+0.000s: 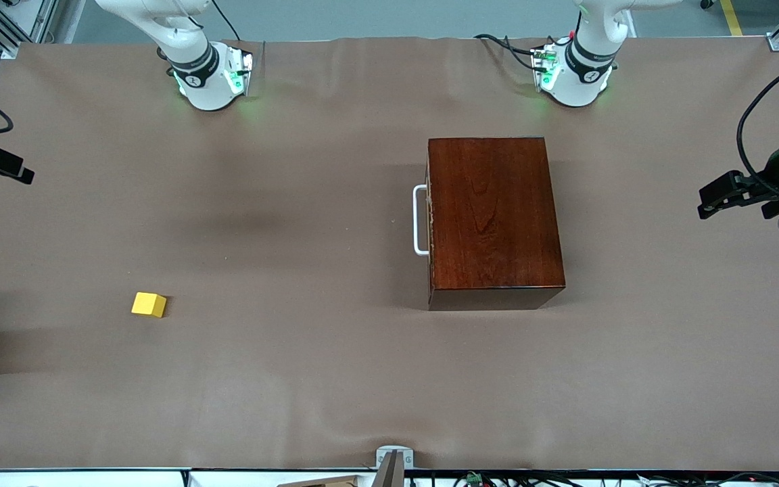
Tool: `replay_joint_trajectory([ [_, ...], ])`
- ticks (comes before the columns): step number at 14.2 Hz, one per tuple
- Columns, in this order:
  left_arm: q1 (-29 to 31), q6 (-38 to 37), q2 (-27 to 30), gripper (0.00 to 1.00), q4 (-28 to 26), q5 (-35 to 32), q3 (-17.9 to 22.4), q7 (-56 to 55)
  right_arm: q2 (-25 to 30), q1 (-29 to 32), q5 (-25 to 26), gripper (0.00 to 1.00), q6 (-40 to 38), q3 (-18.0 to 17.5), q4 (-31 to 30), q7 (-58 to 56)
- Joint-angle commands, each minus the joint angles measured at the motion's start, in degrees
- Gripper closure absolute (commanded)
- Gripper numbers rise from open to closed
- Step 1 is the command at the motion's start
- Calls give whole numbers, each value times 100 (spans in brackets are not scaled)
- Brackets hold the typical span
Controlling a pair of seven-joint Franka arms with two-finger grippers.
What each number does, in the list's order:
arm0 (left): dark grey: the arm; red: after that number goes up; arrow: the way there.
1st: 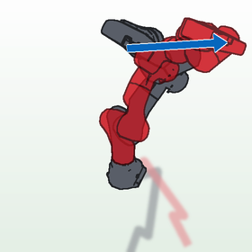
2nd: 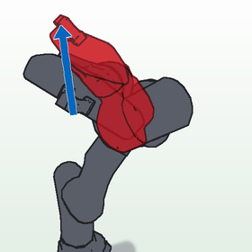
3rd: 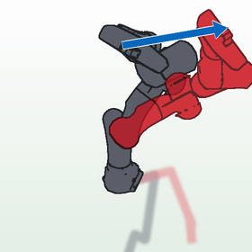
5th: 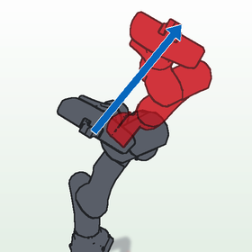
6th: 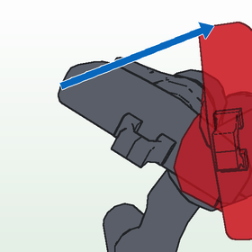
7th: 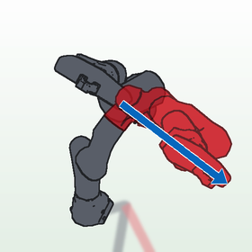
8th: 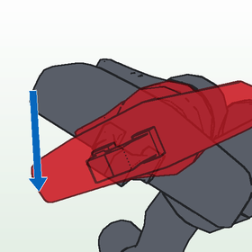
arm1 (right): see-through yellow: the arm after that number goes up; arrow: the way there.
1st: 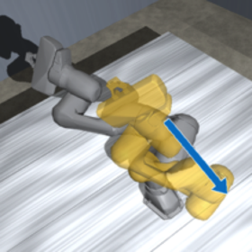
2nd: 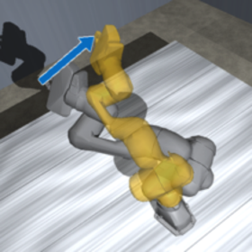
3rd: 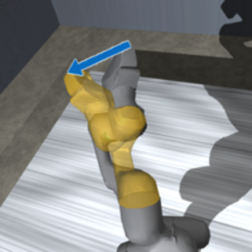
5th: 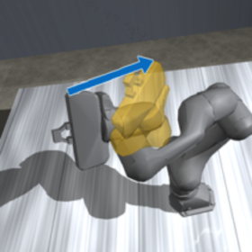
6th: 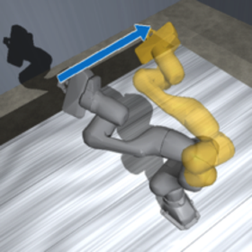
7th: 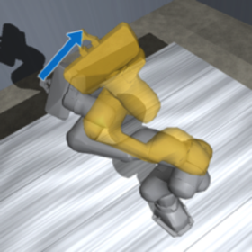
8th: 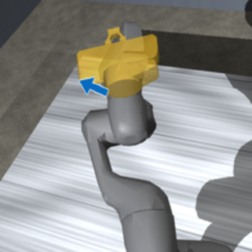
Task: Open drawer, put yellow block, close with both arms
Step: 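Move the left gripper toward the drawer's white handle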
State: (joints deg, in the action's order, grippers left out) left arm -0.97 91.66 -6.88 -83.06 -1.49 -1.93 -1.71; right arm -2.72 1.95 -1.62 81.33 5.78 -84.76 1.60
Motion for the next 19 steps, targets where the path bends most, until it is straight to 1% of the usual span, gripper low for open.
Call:
replay_joint_trajectory([
  [1,18,2,99,0,-96,44,-27,-14,44,24,39,0,-30,-60,-5,51],
  [9,-44,1,73,0,-35,26,-36,-233,35,-55,39,0,49,-60,-101,42],
  [11,-35,1,73,0,-26,43,-44,-409,44,-55,39,0,146,-60,-207,33],
  [14,-88,1,73,0,-35,35,-79,-366,61,-64,39,0,365,-60,-409,24],
  [16,-140,1,29,0,-35,26,-281,-321,61,-90,39,0,471,-60,-532,-10],
  [19,-324,1,-84,0,-17,35,-825,-619,70,-99,48,0,831,-60,-813,-28],
])
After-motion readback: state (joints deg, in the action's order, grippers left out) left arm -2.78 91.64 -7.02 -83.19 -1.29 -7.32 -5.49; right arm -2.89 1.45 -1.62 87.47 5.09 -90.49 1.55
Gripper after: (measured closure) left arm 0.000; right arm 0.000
